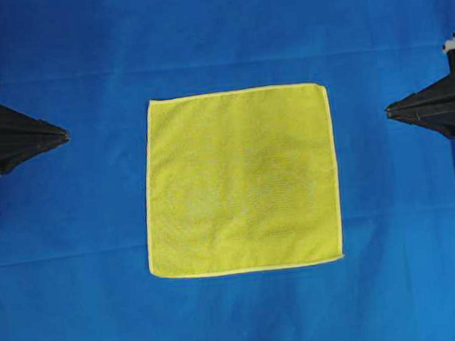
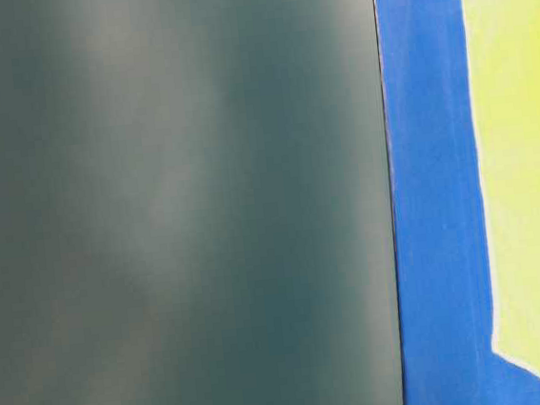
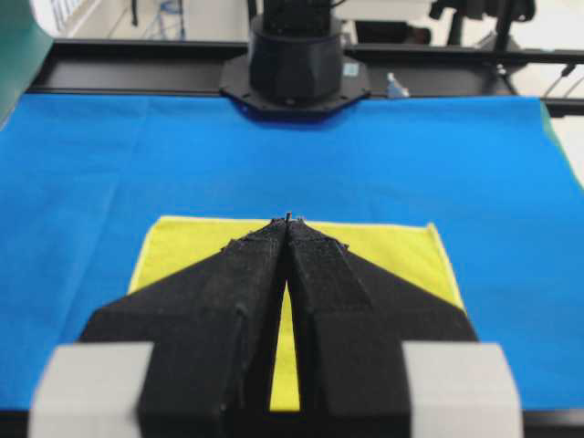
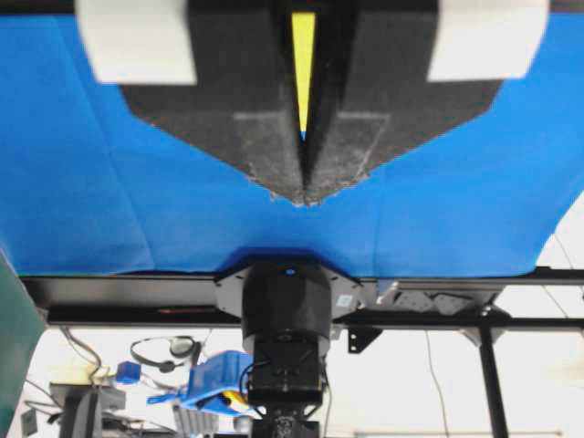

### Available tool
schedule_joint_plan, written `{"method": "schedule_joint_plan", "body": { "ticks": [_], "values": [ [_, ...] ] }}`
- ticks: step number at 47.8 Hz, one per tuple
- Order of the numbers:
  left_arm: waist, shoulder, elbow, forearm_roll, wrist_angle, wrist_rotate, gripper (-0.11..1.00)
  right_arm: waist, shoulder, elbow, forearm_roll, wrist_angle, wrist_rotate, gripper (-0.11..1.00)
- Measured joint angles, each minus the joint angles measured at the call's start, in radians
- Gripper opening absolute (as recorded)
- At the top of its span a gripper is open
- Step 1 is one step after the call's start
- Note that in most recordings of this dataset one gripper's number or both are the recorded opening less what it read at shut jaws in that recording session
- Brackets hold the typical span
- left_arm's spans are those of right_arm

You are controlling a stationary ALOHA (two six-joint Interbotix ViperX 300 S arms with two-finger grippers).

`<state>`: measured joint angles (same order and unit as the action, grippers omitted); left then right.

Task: Fold the yellow towel.
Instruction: 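Move both grippers to the towel's top corners and grasp them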

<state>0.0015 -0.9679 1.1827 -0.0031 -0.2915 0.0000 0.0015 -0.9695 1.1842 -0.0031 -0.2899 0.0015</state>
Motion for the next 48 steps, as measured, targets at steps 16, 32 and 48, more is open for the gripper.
{"method": "schedule_joint_plan", "body": {
  "ticks": [16, 32, 48],
  "values": [
    [0.078, 0.213, -0.005, -0.015, -0.075, 0.006, 0.0, -0.129, 0.109, -0.029, 0.025, 0.14, 0.031, 0.0],
    [0.212, 0.52, -0.066, -0.017, -0.094, -0.005, 0.16, -0.36, 0.364, -0.046, 0.031, 0.212, 0.04, 0.05],
    [0.318, 0.819, -0.152, -0.017, -0.156, 0.011, 0.82, -0.46, 0.695, -0.129, 0.002, 0.213, 0.037, 0.56]
  ]
}}
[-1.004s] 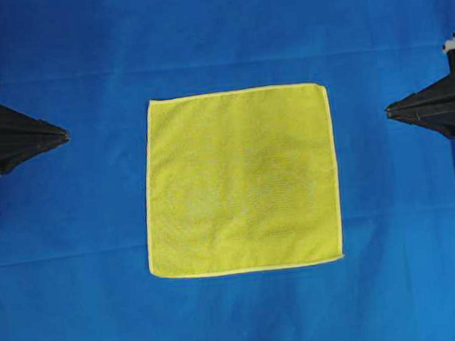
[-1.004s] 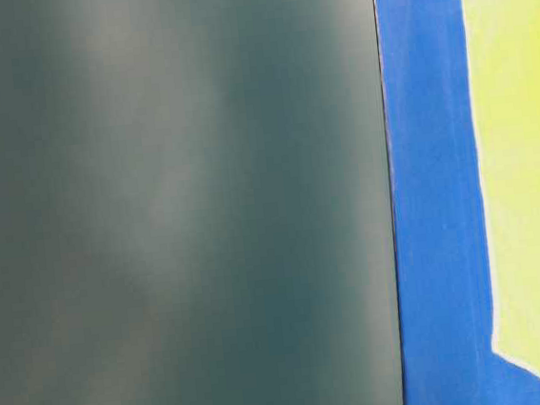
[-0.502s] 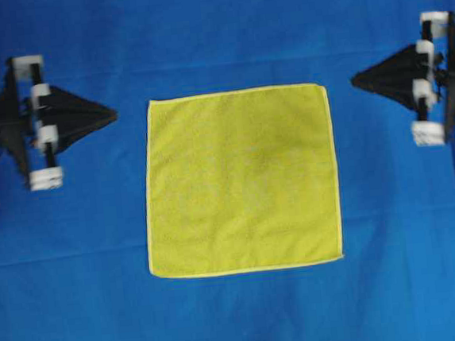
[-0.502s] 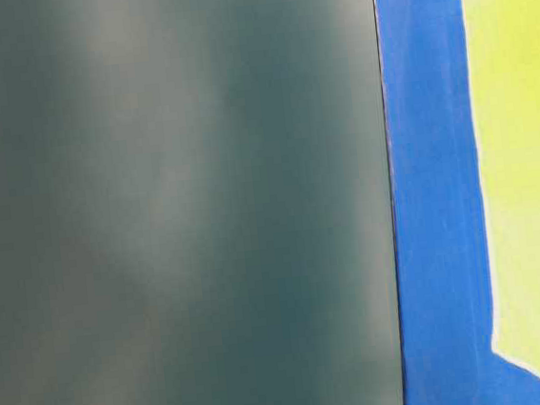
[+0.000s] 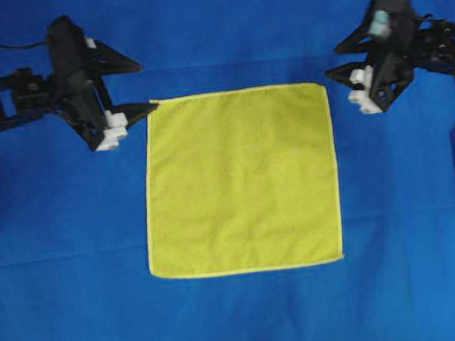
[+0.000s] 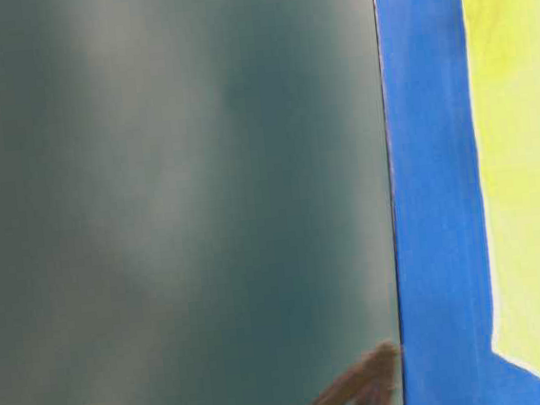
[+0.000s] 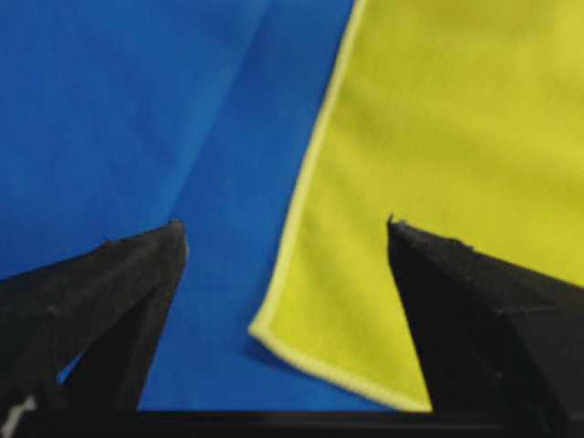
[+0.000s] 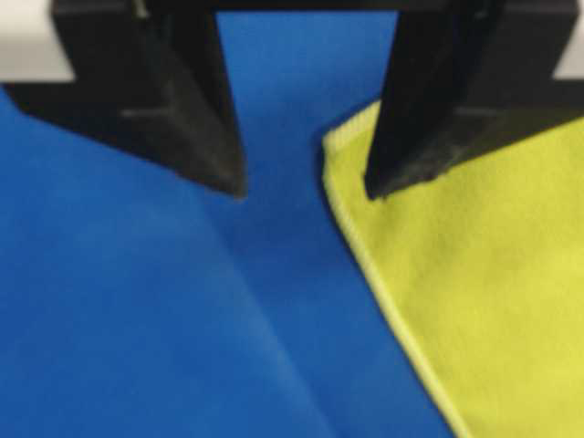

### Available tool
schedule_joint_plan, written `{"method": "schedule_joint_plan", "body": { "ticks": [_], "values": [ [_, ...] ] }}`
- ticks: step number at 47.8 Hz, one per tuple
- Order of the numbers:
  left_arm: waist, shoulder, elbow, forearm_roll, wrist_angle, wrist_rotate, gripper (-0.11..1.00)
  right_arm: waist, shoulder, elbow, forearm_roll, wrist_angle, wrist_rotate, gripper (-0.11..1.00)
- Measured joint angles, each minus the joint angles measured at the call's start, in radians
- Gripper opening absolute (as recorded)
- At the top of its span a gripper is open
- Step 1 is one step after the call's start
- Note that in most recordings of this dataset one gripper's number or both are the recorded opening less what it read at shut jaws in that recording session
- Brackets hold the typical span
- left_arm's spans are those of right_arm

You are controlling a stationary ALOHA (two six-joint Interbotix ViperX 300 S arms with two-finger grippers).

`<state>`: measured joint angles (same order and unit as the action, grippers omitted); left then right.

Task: Fold the yellow towel.
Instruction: 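Move both grippers to the towel's top corners and grasp them, then lift the top edge with both grippers and fold it down toward the bottom edge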

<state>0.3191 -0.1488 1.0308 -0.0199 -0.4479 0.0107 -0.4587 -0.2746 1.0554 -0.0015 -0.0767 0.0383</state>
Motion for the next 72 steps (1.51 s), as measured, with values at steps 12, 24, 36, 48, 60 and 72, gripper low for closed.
{"method": "schedule_joint_plan", "body": {
  "ticks": [12, 24, 36, 48, 60, 72],
  "values": [
    [0.051, 0.204, -0.044, -0.002, -0.069, -0.003, 0.81, 0.0, 0.219, -0.075, -0.003, -0.009, -0.003, 0.55],
    [0.054, 0.341, -0.086, -0.002, -0.08, -0.014, 0.79, -0.002, 0.279, -0.092, -0.002, -0.02, 0.0, 0.54],
    [0.051, 0.341, -0.089, 0.0, -0.008, -0.02, 0.41, 0.003, 0.282, -0.094, -0.002, -0.015, -0.002, 0.2],
    [0.026, 0.319, -0.098, 0.0, 0.08, -0.006, 0.01, 0.011, 0.282, -0.097, -0.003, 0.002, -0.002, 0.02],
    [0.026, 0.238, -0.107, 0.0, 0.153, 0.018, 0.01, 0.011, 0.256, -0.103, -0.003, 0.009, -0.002, 0.02],
    [0.051, 0.153, -0.126, 0.0, 0.241, 0.071, 0.01, 0.008, 0.155, -0.098, -0.003, 0.023, -0.006, 0.02]
  ]
}}
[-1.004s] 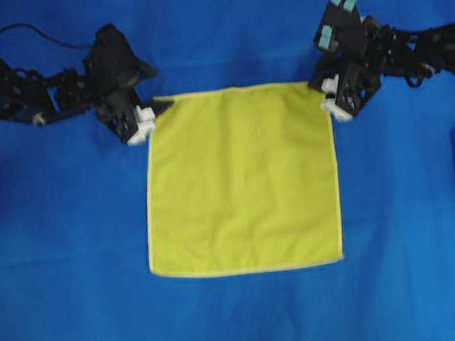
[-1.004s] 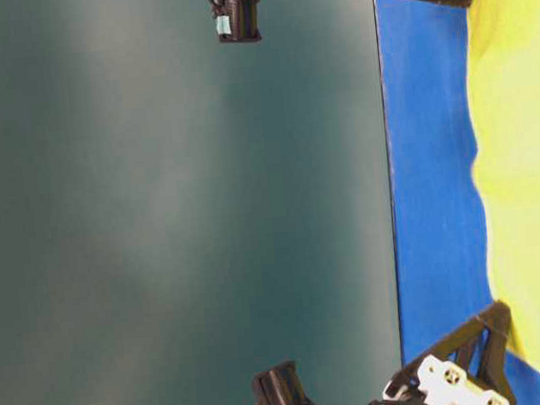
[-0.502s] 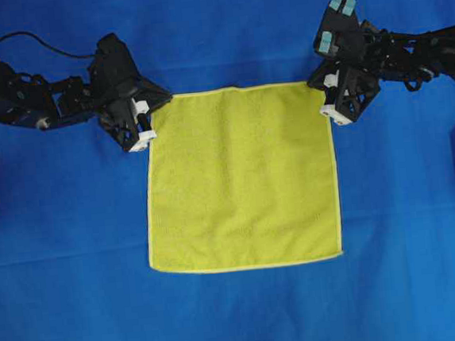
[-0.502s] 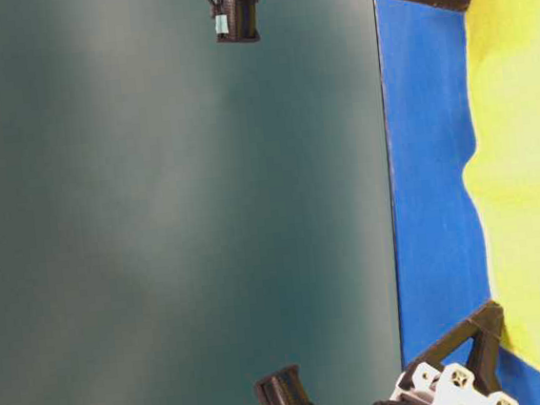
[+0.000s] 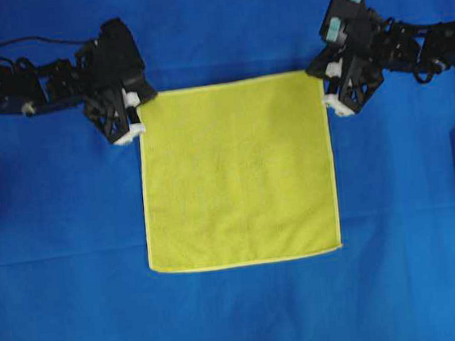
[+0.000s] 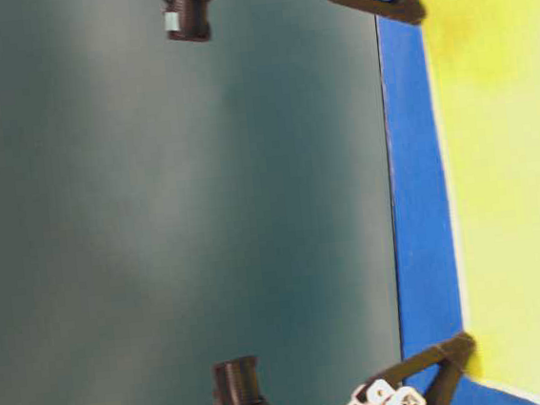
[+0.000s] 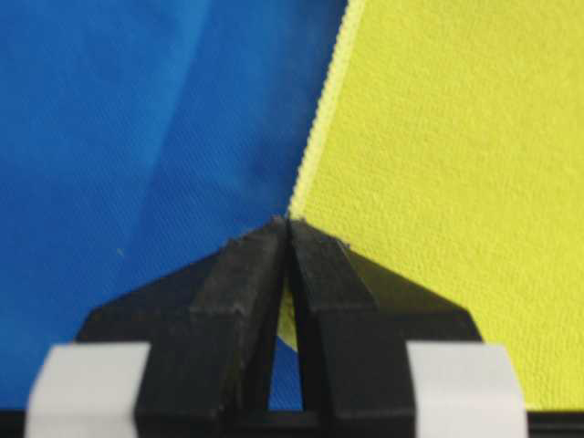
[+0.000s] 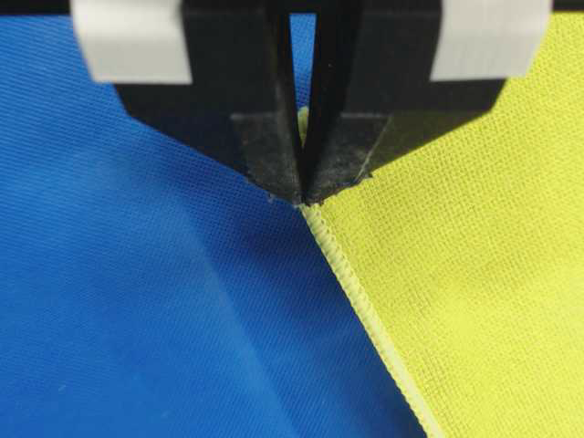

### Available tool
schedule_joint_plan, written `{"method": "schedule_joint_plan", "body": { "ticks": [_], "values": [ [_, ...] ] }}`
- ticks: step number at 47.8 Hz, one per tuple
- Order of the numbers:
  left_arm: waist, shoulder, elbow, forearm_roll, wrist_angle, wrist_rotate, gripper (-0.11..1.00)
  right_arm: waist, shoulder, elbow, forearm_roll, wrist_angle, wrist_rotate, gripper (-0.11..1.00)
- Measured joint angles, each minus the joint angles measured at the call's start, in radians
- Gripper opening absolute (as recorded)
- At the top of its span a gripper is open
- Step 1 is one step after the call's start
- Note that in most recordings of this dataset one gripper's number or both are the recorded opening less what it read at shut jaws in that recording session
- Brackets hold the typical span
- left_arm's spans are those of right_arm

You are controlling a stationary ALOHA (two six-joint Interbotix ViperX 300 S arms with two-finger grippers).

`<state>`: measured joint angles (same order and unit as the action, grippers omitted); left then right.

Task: Fold the yellow towel.
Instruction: 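Lift the top edge with both grippers and fold it down toward the bottom edge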

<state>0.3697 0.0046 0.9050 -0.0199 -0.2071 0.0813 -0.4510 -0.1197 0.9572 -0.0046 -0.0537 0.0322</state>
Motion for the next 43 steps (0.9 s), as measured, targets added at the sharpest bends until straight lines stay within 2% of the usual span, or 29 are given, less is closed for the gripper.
{"method": "schedule_joint_plan", "body": {
  "ticks": [17, 24, 32, 38, 43],
  "values": [
    [0.002, -0.005, -0.011, 0.0, 0.011, 0.011, 0.01, 0.0, -0.018, 0.009, 0.0, 0.008, 0.012, 0.02],
    [-0.031, -0.037, -0.011, 0.0, 0.041, 0.006, 0.01, 0.023, -0.046, 0.009, 0.006, 0.046, 0.021, 0.02],
    [-0.109, -0.087, -0.011, 0.0, 0.106, -0.006, 0.01, 0.097, -0.098, 0.02, 0.026, 0.117, 0.054, 0.02],
    [-0.184, -0.106, -0.002, 0.0, 0.137, -0.017, 0.01, 0.193, -0.137, 0.037, 0.031, 0.149, 0.106, 0.02],
    [-0.273, -0.106, 0.002, -0.002, 0.149, -0.057, 0.01, 0.281, -0.146, 0.048, 0.031, 0.158, 0.169, 0.02]
  ]
}}
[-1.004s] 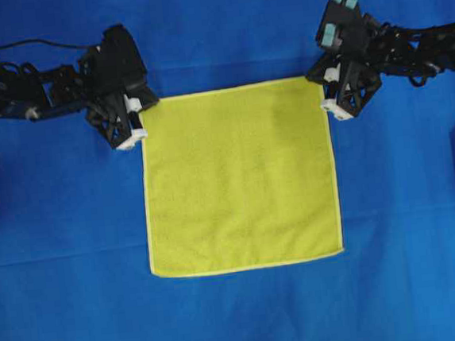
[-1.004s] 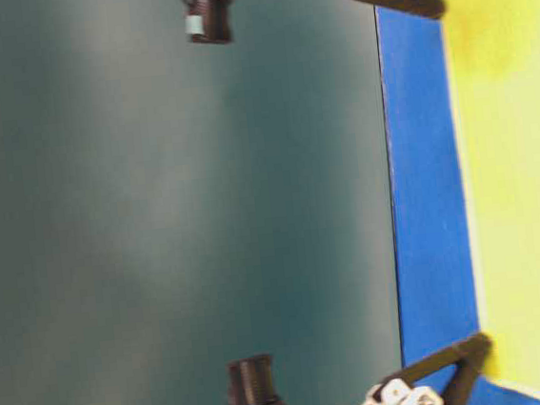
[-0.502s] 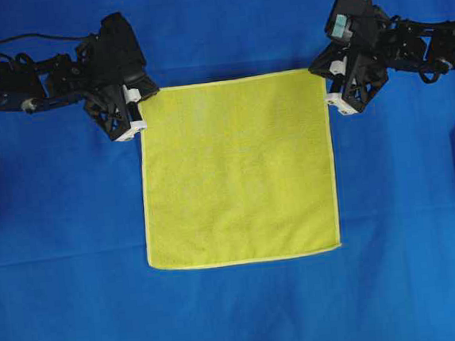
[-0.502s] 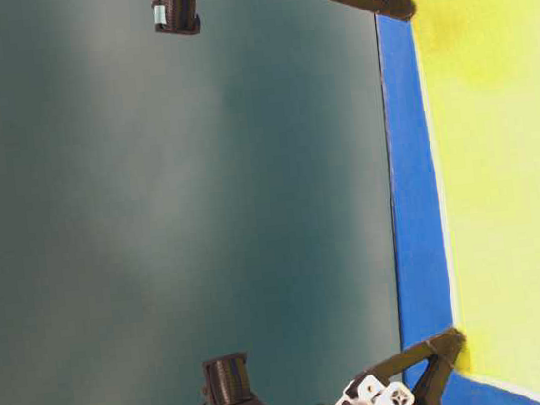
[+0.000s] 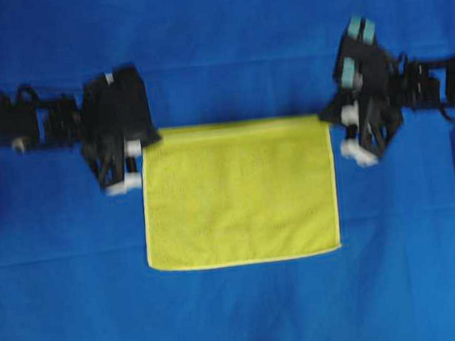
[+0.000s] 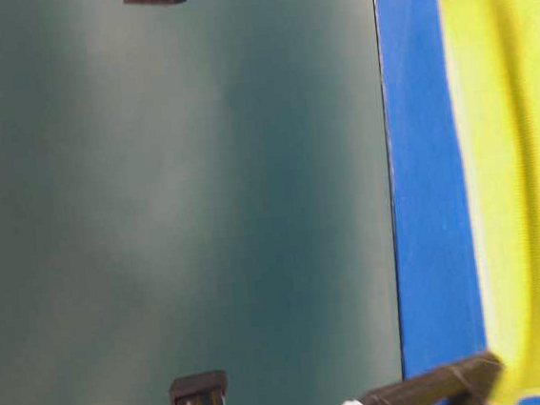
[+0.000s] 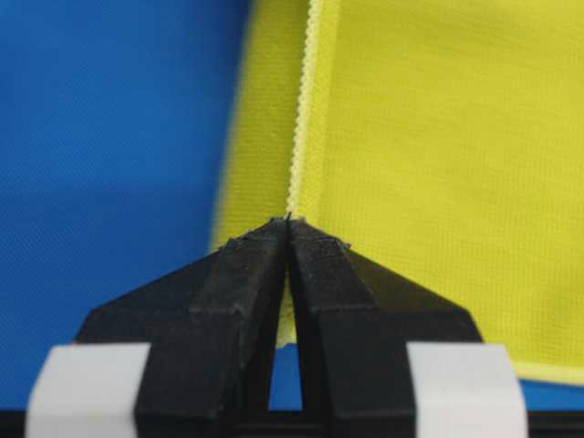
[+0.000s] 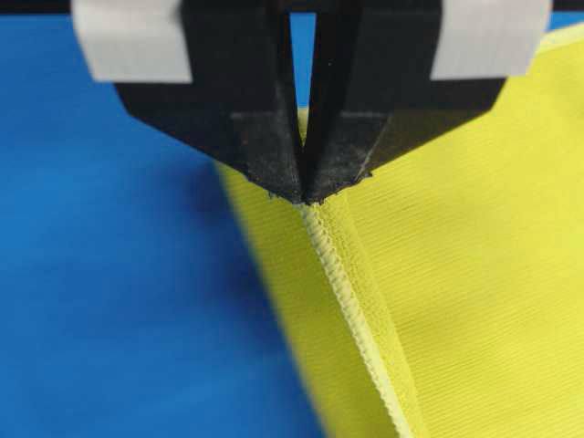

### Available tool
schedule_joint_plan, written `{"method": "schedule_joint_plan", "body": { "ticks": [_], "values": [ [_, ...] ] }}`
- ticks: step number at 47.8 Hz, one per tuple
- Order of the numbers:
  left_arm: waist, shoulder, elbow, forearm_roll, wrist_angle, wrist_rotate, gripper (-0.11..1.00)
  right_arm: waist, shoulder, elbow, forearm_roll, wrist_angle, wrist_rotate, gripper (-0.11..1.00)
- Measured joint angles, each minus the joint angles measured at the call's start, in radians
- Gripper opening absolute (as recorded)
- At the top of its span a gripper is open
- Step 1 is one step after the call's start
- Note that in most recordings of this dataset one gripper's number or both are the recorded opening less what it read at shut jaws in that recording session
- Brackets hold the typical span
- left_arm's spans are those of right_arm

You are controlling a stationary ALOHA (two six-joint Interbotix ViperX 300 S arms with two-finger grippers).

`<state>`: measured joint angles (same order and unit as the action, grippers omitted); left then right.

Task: Fold the yellow towel.
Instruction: 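Lift the top edge with both grippers and fold it down toward the bottom edge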

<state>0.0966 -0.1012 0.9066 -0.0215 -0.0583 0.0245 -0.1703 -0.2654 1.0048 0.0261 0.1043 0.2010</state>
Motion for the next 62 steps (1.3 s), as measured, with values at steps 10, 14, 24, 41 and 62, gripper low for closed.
{"method": "schedule_joint_plan", "body": {
  "ticks": [10, 14, 24, 41, 62],
  "values": [
    [-0.163, 0.006, 0.0, -0.002, 0.002, -0.103, 0.01, 0.167, 0.0, 0.005, 0.0, 0.012, 0.098, 0.02],
    [-0.218, 0.014, -0.005, -0.002, 0.002, -0.144, 0.01, 0.232, 0.006, 0.005, 0.0, 0.014, 0.124, 0.02],
    [-0.334, 0.04, -0.034, -0.002, 0.002, -0.193, 0.01, 0.356, 0.049, -0.015, 0.002, 0.012, 0.178, 0.02],
    [-0.436, 0.081, -0.089, -0.002, 0.021, -0.213, 0.01, 0.436, 0.112, -0.06, 0.002, 0.009, 0.235, 0.02],
    [-0.44, 0.083, -0.092, -0.002, 0.021, -0.221, 0.5, 0.454, 0.114, -0.06, 0.0, -0.009, 0.264, 0.31]
  ]
}}
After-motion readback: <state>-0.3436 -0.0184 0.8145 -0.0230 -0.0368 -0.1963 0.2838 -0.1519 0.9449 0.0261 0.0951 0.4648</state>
